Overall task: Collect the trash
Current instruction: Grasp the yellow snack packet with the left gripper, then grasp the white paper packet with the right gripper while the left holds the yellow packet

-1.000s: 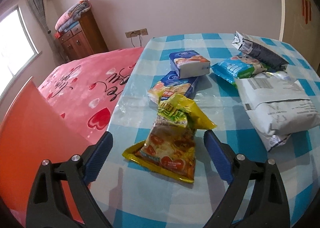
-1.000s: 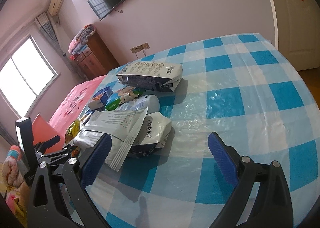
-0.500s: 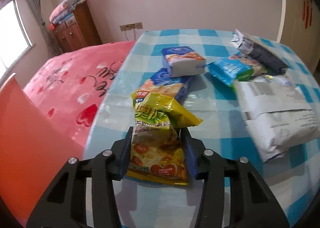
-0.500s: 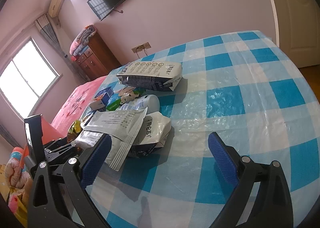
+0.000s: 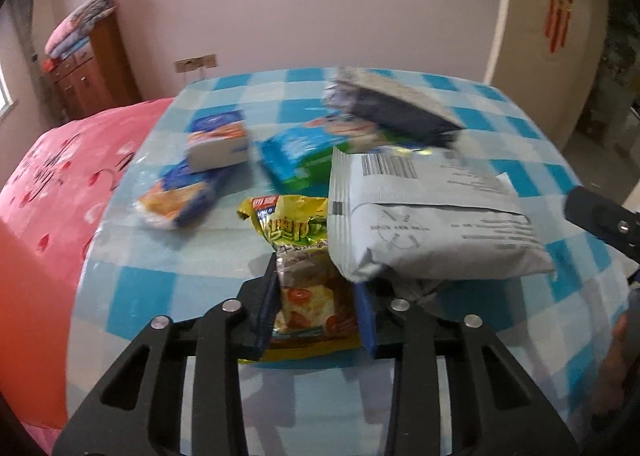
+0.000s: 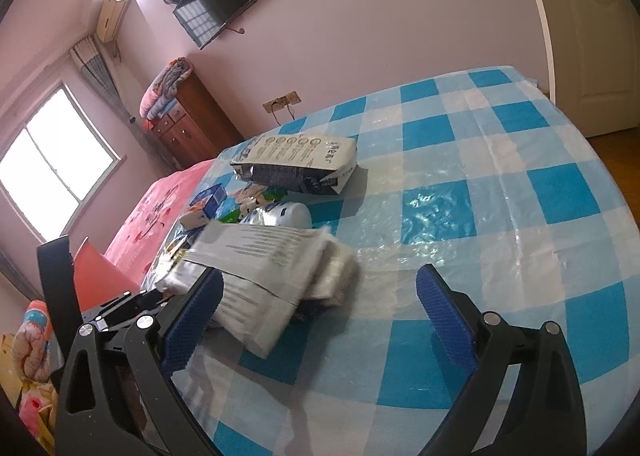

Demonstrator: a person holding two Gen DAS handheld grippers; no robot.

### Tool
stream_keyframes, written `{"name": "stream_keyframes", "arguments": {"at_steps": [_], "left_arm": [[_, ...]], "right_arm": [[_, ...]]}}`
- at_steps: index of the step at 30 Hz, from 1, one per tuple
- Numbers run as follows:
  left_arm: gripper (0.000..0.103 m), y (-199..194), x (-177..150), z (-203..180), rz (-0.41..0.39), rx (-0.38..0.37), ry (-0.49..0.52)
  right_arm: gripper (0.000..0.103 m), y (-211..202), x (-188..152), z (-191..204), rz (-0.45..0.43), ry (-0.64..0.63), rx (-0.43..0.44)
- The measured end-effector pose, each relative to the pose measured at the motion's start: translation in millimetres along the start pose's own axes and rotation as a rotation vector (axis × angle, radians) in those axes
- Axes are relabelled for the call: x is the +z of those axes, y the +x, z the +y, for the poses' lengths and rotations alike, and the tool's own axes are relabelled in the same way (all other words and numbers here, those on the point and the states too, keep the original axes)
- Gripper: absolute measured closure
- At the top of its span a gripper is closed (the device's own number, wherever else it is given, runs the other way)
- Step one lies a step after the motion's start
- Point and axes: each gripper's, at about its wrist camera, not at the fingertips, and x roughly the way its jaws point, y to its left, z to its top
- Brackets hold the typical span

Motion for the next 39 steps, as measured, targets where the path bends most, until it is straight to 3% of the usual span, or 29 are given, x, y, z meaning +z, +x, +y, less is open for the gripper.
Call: {"name": "stream_keyframes", "arguments": {"at_steps": [13,17,22,26,34,39], "left_arm": [[0.070,-11,-10,-77,0.010,-0.174,0.094],[0.069,-9,-13,-79,0.013,-0.153,0.095],[0.057,-6,-11,-76,0.020,-0.119,0.070],[0.057,-3,-10,-75,0.019,-0.114,0.062],[0.078,-6,-9,-62,0.007,-0.109,-0.007],[0.080,-11,-8,-51,-0.005,-0.105,-0.024]], "right_arm": [[0.007,-9,8,-27,-0.018,0.058,-0.064],[0.007,-9,10,-39,-0.016,0.092,-0.072],[0.007,-4,8,-51,0.015,0.146,-0.110],[0.007,-5,3,-54,0.017,0.189,-0.109],[0.007,-11,-13,-48,0.014,0.285,-0.066],[0.007,-12,-17,-43,0.002,0.297,0.004]]}}
